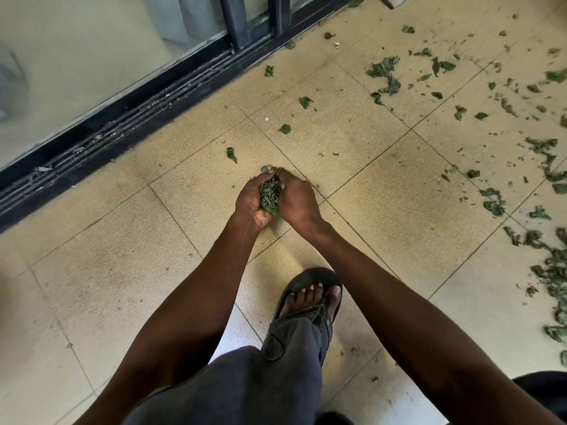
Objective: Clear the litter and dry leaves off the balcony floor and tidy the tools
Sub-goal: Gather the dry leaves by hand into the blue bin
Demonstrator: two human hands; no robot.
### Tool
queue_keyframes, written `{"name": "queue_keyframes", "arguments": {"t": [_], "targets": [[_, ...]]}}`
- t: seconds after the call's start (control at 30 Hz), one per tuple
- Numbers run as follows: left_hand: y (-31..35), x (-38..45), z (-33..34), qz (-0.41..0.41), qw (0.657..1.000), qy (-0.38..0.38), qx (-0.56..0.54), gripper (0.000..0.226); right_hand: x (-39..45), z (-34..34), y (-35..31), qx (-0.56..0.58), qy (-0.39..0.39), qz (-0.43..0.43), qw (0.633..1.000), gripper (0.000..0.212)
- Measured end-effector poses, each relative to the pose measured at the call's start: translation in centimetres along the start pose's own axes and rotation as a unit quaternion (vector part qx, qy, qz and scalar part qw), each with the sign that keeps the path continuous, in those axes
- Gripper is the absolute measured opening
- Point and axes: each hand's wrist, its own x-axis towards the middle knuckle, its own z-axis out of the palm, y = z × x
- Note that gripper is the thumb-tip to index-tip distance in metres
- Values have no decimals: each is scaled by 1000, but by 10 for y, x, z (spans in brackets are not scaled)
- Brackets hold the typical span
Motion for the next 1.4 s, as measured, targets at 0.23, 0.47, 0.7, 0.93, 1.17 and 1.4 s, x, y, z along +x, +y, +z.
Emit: {"name": "queue_keyframes", "arguments": {"t": [0.23,0.47,0.7,0.93,1.17,1.4], "targets": [[14,-10,-6,10,999,-22,26,8,11,-2,-13,14,121,-5,993,20],[40,5,-8,36,999,12,15,9,40,-17,-16,199,-47,75,976,19],[49,23,26,17,1000,-5,-24,10,78,-24,66,-2,136,204,969,54],[61,46,42,26,999,-10,-23,8,114,9,73,-103,38,105,988,77],[104,71,53,54,998,-1,-39,11,207,-7,58,-37,46,10,998,69],[132,99,48,70,996,12,-48,11,226,3,43,-102,-28,-154,982,35]]}}
